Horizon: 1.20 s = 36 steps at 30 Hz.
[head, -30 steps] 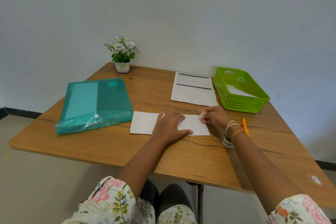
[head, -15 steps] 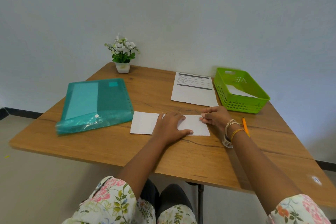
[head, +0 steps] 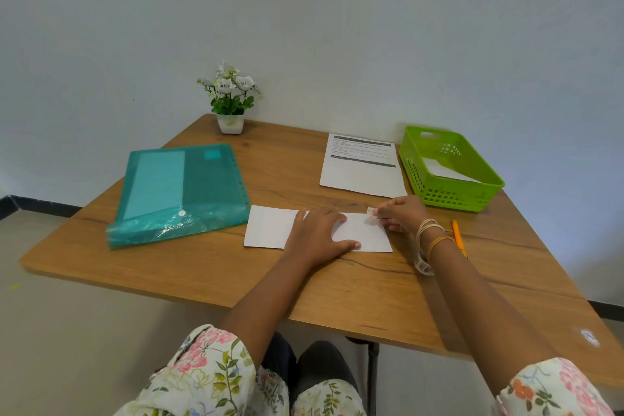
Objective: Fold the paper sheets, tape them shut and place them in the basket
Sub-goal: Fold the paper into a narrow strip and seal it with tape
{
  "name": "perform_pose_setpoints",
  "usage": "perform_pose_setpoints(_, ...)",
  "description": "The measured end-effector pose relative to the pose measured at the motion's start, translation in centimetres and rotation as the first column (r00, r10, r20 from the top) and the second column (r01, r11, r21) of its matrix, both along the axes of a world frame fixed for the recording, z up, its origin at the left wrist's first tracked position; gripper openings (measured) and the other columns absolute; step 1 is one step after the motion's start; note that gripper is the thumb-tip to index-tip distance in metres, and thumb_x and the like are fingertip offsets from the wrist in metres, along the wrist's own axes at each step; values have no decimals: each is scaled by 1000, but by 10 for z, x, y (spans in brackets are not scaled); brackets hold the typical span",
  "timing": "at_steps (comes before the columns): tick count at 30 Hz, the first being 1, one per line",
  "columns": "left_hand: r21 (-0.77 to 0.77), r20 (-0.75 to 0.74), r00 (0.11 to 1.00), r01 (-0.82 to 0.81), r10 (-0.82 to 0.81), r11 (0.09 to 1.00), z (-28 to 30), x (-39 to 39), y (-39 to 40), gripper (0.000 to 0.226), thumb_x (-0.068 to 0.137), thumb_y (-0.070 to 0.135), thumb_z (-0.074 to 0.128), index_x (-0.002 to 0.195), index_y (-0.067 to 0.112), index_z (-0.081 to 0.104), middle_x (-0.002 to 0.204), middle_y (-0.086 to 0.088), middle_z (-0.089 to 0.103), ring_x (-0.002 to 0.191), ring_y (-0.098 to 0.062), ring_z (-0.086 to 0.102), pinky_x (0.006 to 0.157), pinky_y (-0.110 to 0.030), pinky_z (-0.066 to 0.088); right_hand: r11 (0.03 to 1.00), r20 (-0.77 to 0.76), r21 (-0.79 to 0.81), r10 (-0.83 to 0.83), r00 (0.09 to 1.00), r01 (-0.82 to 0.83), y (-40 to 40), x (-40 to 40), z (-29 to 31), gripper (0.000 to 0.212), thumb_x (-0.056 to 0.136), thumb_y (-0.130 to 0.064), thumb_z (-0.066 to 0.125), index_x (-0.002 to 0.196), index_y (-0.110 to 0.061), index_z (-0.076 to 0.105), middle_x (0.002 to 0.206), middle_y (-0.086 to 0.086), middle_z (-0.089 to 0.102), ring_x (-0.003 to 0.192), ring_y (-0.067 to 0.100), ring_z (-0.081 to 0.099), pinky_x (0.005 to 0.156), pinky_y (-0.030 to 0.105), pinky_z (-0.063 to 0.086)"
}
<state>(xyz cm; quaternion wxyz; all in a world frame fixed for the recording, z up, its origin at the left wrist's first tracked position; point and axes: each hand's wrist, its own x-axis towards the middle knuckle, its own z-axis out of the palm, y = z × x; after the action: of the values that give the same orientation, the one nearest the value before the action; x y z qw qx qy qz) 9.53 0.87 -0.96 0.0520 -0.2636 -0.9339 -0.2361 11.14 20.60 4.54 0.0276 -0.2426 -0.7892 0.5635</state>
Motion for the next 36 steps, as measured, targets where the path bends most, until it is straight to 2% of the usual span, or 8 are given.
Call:
perform_pose_setpoints(3, -2, 0, 1000, 0, 0, 1000, 0, 0, 0, 70, 76, 72, 56, 132, 31, 53, 145, 5, 46, 133, -16, 39, 115, -48, 21, 999, -3, 40, -12, 1000, 12, -1, -1, -1, 15, 73, -7, 79, 67, -10, 66, 67, 9, 65, 59, 16, 58, 50, 21, 47)
perform_pose_setpoints(7, 9, 8, 1000, 0, 0, 1000, 0, 0, 0, 70, 76, 72, 57, 132, 31, 53, 145, 5, 46, 134, -15, 39, 116, -49, 20, 999, 21, 40, -11, 1000, 10, -2, -3, -3, 10, 74, -3, 78, 72, -5, 68, 64, 10, 65, 53, 14, 60, 41, 16, 48)
perform_pose_setpoints(19, 14, 21, 1000, 1, -1, 1000, 0, 0, 1, 69, 76, 71, 57, 132, 31, 53, 146, 5, 45, 135, -16, 38, 117, -48, 17, 987, 88, 157, 8, 996, -22, -2, -14, -2, 18, 75, 3, 76, 65, -8, 65, 66, 8, 65, 56, 14, 62, 44, 17, 53)
perform_pose_setpoints(23, 28, -8, 1000, -2, 2, 1000, -2, -1, 1, 70, 74, 73, 57, 129, 30, 55, 143, 6, 48, 132, -15, 41, 115, -46, 18, 974, 65, 226, 1, 998, -16, -3, -14, -6, 11, 74, 0, 77, 72, -6, 68, 69, 10, 67, 59, 15, 64, 58, 25, 57)
perform_pose_setpoints(29, 26, -2, 1000, -1, 1, 1000, -3, -2, 1, 71, 74, 73, 57, 130, 30, 54, 143, 6, 47, 133, -14, 40, 115, -47, 18, 938, 24, 347, -5, 1000, -3, -6, -11, -11, 13, 68, -5, 81, 65, -12, 71, 71, 9, 72, 73, 22, 71, 76, 38, 60)
perform_pose_setpoints(33, 12, -2, 1000, -4, 4, 1000, -2, -2, 1, 71, 74, 73, 56, 131, 30, 54, 143, 5, 48, 133, -15, 40, 116, -48, 18, 911, -22, 413, -14, 1000, 22, -8, -6, -14, 13, 65, -9, 82, 63, -16, 72, 70, 5, 72, 73, 19, 69, 75, 33, 58)
perform_pose_setpoints(36, 12, 2, 1000, -3, 3, 1000, -2, -1, 1, 70, 75, 72, 56, 131, 30, 54, 144, 5, 47, 133, -15, 39, 116, -48, 18, 896, -52, 441, -21, 998, 42, -10, -4, -18, 12, 66, -13, 84, 74, -16, 75, 79, 4, 73, 75, 15, 64, 68, 23, 46)
